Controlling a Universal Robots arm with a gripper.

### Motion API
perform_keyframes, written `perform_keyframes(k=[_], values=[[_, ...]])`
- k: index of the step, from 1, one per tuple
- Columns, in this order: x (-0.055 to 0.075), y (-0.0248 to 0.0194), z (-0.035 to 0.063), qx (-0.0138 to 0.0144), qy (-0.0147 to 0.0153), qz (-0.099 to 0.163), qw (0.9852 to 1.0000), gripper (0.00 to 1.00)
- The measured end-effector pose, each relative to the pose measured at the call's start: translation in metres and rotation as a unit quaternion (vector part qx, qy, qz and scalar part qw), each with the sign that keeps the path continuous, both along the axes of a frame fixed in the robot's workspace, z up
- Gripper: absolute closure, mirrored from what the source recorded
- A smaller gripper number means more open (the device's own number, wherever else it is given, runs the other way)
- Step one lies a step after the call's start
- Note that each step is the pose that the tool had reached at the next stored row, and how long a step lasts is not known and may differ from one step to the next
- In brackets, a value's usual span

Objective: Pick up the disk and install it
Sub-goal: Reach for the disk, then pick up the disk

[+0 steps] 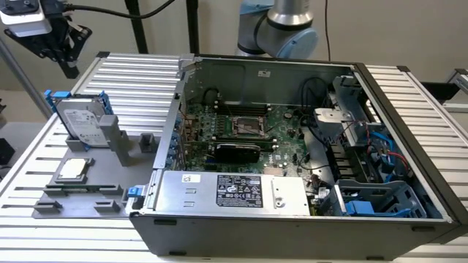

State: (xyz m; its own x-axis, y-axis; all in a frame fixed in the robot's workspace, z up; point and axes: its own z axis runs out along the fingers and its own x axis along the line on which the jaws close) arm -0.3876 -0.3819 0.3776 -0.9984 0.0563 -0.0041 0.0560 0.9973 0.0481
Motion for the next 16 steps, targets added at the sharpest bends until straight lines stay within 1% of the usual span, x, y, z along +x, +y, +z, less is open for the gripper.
perform_keyframes(k=[10,13,16], values=[[-0.032,0.0001,-0.0084,0.0002,0.0004,0.006,1.0,1.0],[-0.035,0.0005,-0.0108,0.0003,0.0003,0.015,0.9999,1.0],[-0.036,0.0006,-0.0132,0.0002,0.0004,0.033,0.9994,1.0]])
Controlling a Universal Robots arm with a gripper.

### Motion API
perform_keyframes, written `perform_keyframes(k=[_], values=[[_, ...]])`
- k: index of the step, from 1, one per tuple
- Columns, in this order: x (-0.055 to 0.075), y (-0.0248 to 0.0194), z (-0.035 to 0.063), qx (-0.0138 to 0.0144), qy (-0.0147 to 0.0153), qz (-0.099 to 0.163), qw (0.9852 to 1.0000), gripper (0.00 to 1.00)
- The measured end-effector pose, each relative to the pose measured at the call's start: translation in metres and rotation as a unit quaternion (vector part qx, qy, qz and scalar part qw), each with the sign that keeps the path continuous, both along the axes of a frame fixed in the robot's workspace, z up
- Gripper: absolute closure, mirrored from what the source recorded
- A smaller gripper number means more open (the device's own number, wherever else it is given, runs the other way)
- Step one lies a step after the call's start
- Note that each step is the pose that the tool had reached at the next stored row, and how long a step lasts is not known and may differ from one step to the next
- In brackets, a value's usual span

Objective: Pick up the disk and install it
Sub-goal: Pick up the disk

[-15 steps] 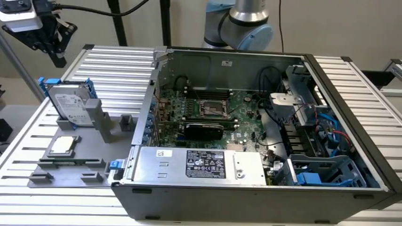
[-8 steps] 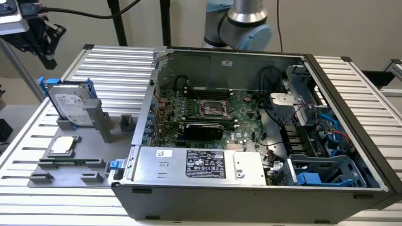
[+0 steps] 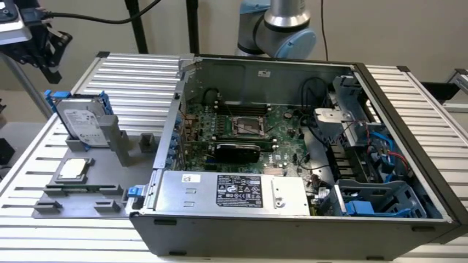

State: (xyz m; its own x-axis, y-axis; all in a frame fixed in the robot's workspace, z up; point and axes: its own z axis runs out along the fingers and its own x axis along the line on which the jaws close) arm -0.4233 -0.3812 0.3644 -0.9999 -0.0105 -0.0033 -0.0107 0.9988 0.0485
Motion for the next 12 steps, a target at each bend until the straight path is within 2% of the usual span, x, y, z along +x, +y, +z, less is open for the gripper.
perform_keyframes(k=[4,12], values=[[-0.0011,0.0007,-0.0016,0.0,0.0,0.017,0.9999,1.0],[-0.001,0.0006,-0.0016,0.0,0.0,0.017,0.9999,1.0]])
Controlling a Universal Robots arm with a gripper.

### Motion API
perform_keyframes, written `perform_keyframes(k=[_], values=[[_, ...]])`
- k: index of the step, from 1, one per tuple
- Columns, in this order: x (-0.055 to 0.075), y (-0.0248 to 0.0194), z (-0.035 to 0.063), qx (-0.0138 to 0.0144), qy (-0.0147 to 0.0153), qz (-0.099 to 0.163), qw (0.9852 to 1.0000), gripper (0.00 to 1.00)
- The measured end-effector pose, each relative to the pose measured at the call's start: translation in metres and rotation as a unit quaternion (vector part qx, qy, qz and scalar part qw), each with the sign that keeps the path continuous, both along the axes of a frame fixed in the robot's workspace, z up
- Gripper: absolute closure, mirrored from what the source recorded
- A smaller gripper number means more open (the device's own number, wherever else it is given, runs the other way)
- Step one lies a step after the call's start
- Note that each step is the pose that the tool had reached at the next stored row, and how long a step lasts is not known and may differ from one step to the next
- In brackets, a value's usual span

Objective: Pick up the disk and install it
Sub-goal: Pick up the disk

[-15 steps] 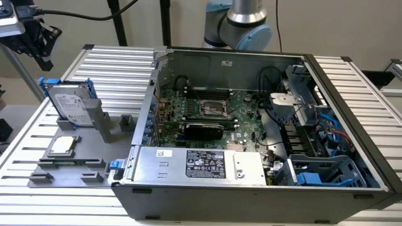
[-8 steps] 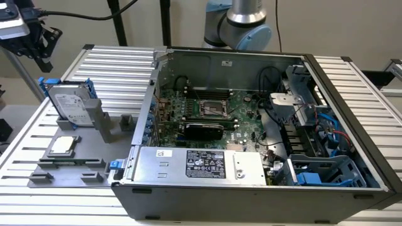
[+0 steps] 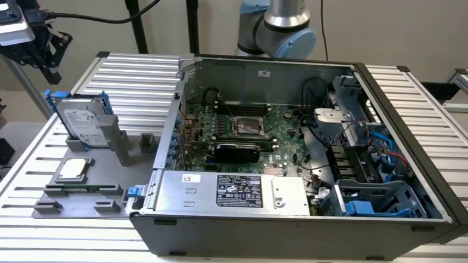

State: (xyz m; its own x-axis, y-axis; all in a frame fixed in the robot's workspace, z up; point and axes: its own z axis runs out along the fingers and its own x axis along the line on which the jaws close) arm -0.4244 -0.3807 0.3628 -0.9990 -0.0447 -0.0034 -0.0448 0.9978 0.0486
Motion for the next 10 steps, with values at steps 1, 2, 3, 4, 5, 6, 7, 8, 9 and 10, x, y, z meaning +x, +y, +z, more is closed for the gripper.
perform_keyframes(k=[1,2,3,4,5,6,7,8,9,10], values=[[0.0,0.0,0.0,0.0,0.0,0.0,1.0,1.0],[0.0,0.0,0.0,0.0,0.0,0.0,1.0,1.0],[0.0,0.0,0.0,0.0,0.0,0.0,1.0,1.0],[0.0,0.0,0.0,0.0,0.0,0.0,1.0,1.0],[0.0,0.0,0.0,0.0,0.0,0.0,1.0,1.0],[0.0,0.0,0.0,0.0,0.0,0.0,1.0,1.0],[0.0,0.0,0.0,0.0,0.0,0.0,1.0,1.0],[0.0,0.0,0.0,0.0,0.0,0.0,1.0,1.0],[0.0,0.0,0.0,0.0,0.0,0.0,1.0,1.0],[0.0,0.0,0.0,0.0,0.0001,0.0,1.0,1.0]])
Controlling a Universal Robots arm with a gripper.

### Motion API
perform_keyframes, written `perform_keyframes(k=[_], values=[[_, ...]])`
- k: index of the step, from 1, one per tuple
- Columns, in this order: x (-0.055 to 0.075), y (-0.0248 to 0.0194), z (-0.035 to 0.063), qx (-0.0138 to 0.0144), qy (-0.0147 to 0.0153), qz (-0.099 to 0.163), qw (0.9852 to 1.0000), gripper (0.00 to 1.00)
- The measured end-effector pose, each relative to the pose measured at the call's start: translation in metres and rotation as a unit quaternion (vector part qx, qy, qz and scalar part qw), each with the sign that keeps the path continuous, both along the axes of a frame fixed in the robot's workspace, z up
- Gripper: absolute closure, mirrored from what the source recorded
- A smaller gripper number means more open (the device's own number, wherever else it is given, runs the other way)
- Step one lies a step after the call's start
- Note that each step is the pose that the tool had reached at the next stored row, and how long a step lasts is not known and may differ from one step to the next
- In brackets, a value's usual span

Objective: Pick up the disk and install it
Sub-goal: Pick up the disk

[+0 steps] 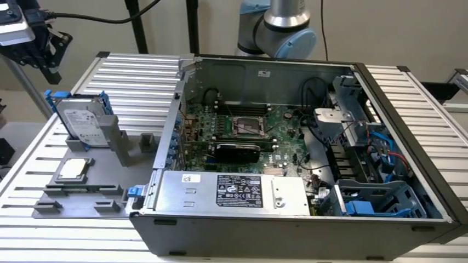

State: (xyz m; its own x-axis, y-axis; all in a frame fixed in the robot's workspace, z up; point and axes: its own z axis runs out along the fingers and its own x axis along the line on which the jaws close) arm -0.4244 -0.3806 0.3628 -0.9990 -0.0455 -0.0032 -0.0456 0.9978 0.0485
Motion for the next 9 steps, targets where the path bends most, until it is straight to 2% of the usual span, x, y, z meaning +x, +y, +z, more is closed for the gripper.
perform_keyframes(k=[4,9], values=[[0.0,0.0002,-0.0003,0.0,0.0,0.031,0.9995,1.0],[0.0,0.0002,-0.0013,0.0,0.0,0.076,0.9971,1.0]])
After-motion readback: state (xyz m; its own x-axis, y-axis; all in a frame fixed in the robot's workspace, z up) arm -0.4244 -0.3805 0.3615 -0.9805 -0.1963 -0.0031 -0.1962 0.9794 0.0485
